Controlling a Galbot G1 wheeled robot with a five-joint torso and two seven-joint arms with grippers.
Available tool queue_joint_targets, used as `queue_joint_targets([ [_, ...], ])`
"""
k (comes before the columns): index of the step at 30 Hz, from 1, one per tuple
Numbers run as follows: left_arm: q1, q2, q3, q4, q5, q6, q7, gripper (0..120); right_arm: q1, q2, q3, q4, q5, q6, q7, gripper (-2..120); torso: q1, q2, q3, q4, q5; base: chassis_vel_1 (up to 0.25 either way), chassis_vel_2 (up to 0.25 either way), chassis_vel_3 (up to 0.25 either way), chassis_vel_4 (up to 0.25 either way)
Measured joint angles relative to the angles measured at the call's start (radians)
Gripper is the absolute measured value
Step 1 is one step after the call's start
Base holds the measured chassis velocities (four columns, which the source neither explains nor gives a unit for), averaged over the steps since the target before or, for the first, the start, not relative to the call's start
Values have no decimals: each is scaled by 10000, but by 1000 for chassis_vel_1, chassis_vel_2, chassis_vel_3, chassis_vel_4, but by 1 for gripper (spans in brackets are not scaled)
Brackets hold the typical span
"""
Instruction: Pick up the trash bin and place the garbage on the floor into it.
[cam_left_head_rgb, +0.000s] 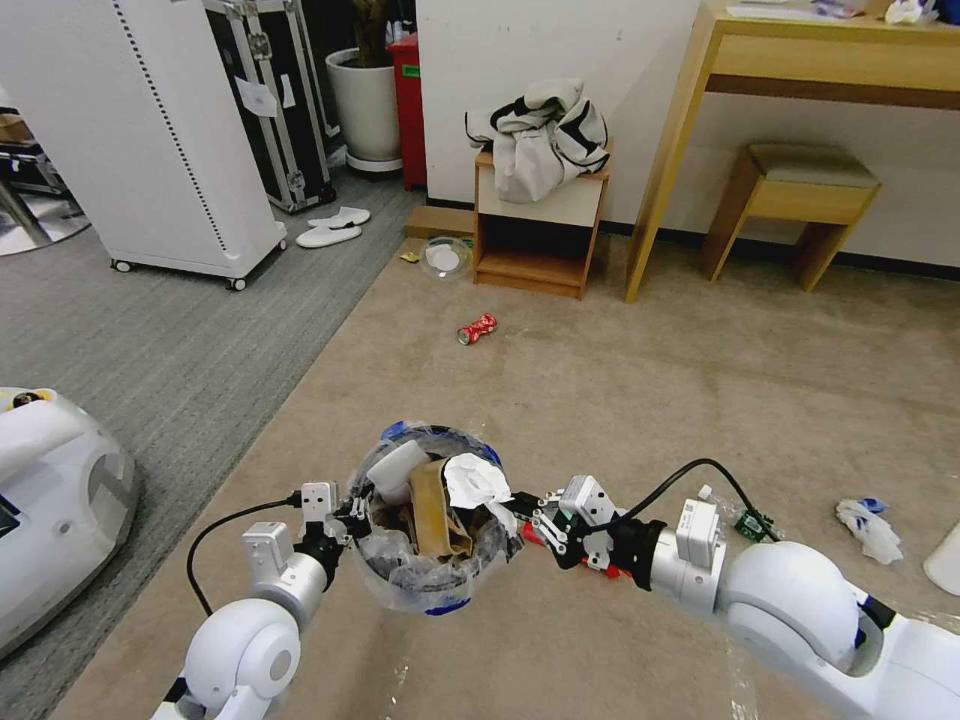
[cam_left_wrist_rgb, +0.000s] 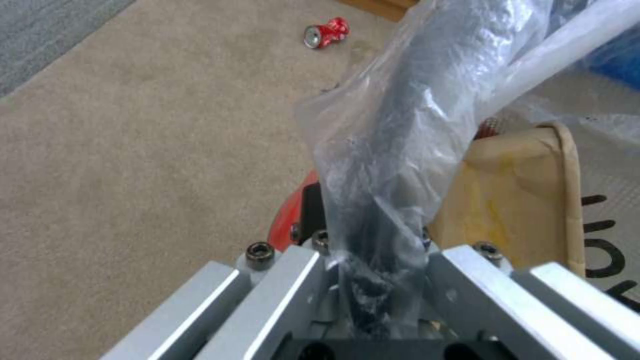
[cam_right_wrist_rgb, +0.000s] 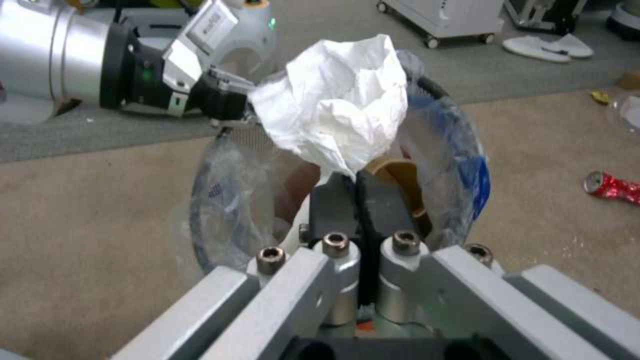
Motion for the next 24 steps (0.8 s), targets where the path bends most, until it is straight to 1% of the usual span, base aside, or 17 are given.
queue_joint_targets([
  [1, 0, 0, 6, -6, -8, 0, 0, 1, -6, 6, -17, -14, -13, -2, 13, 1, 0, 0, 0, 0, 0, 0, 0, 0, 0],
  [2, 2, 6, 7, -17, -13, 0, 0, 1, -12, 10, -29, -25, -17, -10, 33, 7, 0, 0, 0, 0, 0, 0, 0, 0, 0],
  [3, 2, 6, 7, -17, -13, 0, 0, 1, -12, 10, -29, -25, -17, -10, 33, 7, 0, 0, 0, 0, 0, 0, 0, 0, 0],
  [4, 9, 13, 5, -31, -22, 1, 0, 1, -17, 14, -34, -34, -18, -23, 47, 13, 0, 0, 0, 0, 0, 0, 0, 0, 0],
  [5, 9, 13, 5, -31, -22, 1, 0, 1, -17, 14, -34, -34, -18, -23, 47, 13, 0, 0, 0, 0, 0, 0, 0, 0, 0],
  [7, 17, 28, -1, -40, -30, 0, 0, 1, -26, 25, -38, -46, -18, -32, 72, 23, 0, 1, 0, 0, 0, 0, 0, 0, 0],
  [8, 17, 28, -1, -40, -30, 0, 0, 1, -26, 25, -38, -46, -18, -32, 72, 23, 0, 1, 0, 0, 0, 0, 0, 0, 0],
  [9, 18, 33, -9, -46, -37, 1, 0, 1, -33, 27, -38, -46, -18, -45, 86, 30, 0, 1, 0, 0, 0, 0, 0, 0, 0],
  [10, 18, 33, -9, -46, -37, 1, 0, 1, -33, 27, -38, -46, -18, -45, 86, 30, 0, 1, 0, 0, 0, 0, 0, 0, 0],
  [13, 21, 45, -15, -64, -53, 2, 0, 1, -42, 28, -38, -46, -21, -74, 113, 46, 0, 0, 0, 0, 0, 0, 0, 0, 0],
  [16, 21, 47, -15, -73, -63, 2, 0, 1, -41, 29, -38, -44, -21, -80, 120, 51, 0, 0, 0, 0, 0, 0, 0, 0, 0],
  [18, 25, 44, -16, -83, -70, 2, 0, 1, -41, 35, -36, -44, -21, -83, 120, 63, 0, 0, 0, 0, 0, 0, 0, 0, 0],
  [19, 25, 44, -16, -83, -70, 2, 0, 1, -41, 35, -36, -44, -21, -83, 120, 63, 0, 0, 0, 0, 0, 0, 0, 0, 0],
  [20, 28, 39, -16, -85, -71, 3, 0, 1, -40, 40, -36, -44, -22, -84, 120, 70, 0, 1, 0, 0, 0, 0, 0, 0, 0],
  [21, 28, 39, -16, -85, -71, 3, 0, 1, -40, 40, -36, -44, -22, -84, 120, 70, 0, 1, 0, 0, 0, 0, 0, 0, 0],
  [23, 62, 23, -16, -94, -69, 2, 19, 1, -39, 45, -36, -38, -24, -104, 114, 83, 0, 1, 0, 0, 0, 0, 0, 0, 0],
  [24, 62, 23, -16, -94, -69, 2, 19, 1, -39, 45, -36, -38, -24, -104, 114, 83, 0, 1, 0, 0, 0, 0, 0, 0, 0],
])
